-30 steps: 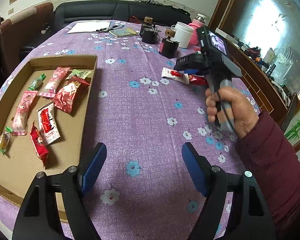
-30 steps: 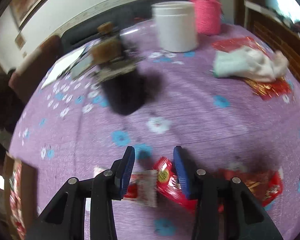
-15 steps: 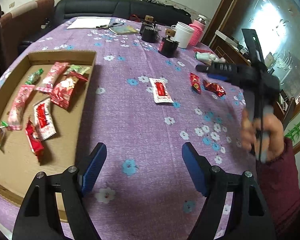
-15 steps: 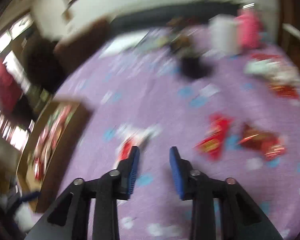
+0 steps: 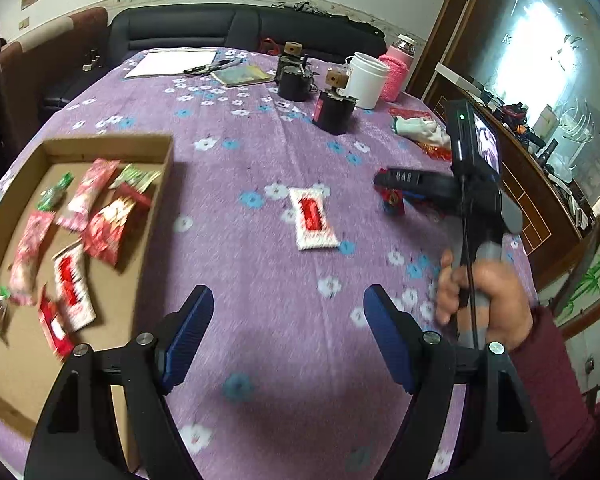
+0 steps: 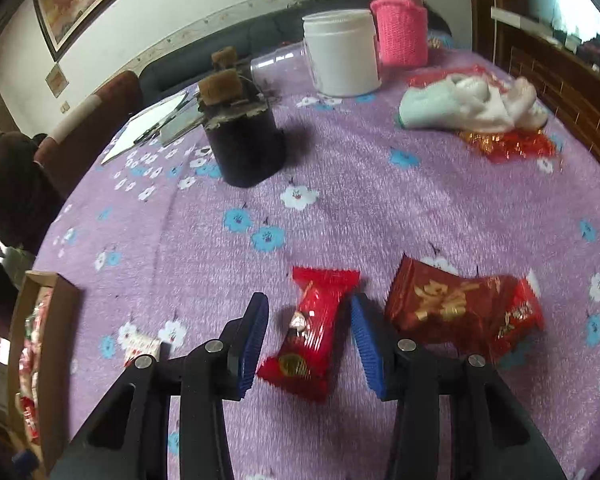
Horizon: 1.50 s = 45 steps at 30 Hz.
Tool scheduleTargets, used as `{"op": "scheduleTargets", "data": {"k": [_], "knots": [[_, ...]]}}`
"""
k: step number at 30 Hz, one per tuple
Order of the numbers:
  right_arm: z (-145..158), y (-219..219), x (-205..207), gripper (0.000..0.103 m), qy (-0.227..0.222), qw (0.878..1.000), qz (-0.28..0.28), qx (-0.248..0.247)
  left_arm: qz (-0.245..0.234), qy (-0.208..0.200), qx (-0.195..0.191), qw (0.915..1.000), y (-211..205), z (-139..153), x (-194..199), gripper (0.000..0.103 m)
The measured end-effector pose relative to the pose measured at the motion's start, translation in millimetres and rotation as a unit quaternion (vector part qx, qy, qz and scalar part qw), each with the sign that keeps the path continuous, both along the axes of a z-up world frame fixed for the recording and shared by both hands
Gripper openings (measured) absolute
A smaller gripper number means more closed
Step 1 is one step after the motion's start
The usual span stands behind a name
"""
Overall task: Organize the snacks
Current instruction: 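Move both open tools back toward the remaining snacks on the table, then grasp the white-red packet with left tool while right tool grasps red foil candy, then carry both held snacks over the cardboard box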
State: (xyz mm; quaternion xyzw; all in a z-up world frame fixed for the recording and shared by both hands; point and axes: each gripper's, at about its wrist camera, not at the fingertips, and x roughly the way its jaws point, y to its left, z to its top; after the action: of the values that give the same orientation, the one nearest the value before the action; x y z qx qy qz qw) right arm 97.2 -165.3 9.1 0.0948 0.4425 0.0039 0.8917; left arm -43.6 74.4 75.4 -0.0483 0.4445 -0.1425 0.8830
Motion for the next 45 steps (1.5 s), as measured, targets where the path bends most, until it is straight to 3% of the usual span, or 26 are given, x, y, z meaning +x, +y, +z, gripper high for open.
{"op": "scheduleTargets", "data": {"k": [2,3,9,14,22,23,24,26,27,35,45], "knots": [[-0.7,-0.7,-4.0,0.022,0.003,1.000,-0.010,-0.006,0.000,0.002,0.001,1.0000,-8.8,-2.4,12.6,0.077],[-1.0,-3.5,-5.8,0.021,0.004,1.000,-0.011,-0.002,-0.001,0.002,0.000,1.0000,-12.0,-3.5,16.2,0.077],[-0.7,-23.1,-41.9,0.020,-0.002,1.000,-0.021,0.019,-0.014,0.012,0.015,0.9997,-42.3,-23.2,58.9,0.075],[-1.9,-27.7,-52.3,0.020,-0.017,0.999,-0.017,0.035,-0.011,0.015,0.054,0.9984,-60.0,-45.4,89.8,0.074],[-1.6,-28.7,-53.5,0.020,-0.024,0.999,-0.013,0.039,-0.018,0.006,0.082,0.9964,-74.1,-58.4,98.9,0.074],[-1.6,-28.7,-53.6,0.020,-0.024,0.999,-0.013,0.039,-0.016,0.001,0.085,0.9962,-74.6,-58.6,97.8,0.068],[-1.7,-29.3,-54.5,0.020,-0.025,0.999,-0.013,0.040,-0.018,-0.006,0.089,0.9959,-75.1,-58.3,96.8,0.052],[-1.6,-29.4,-54.7,0.020,-0.025,0.999,-0.014,0.040,-0.029,-0.009,0.078,0.9965,-74.2,-58.9,96.7,0.030],[-1.5,-29.3,-55.0,0.020,-0.025,0.999,-0.014,0.040,-0.029,-0.008,0.076,0.9967,-73.4,-58.9,97.3,0.028],[1.6,-26.5,-57.7,0.020,-0.036,0.999,-0.011,0.033,-0.017,-0.003,0.040,0.9990,-62.8,-50.8,92.6,0.026],[7.3,-24.9,-64.1,0.020,-0.054,0.998,-0.006,0.040,-0.006,-0.019,-0.003,0.9998,-39.8,-20.4,56.9,0.026]]}}
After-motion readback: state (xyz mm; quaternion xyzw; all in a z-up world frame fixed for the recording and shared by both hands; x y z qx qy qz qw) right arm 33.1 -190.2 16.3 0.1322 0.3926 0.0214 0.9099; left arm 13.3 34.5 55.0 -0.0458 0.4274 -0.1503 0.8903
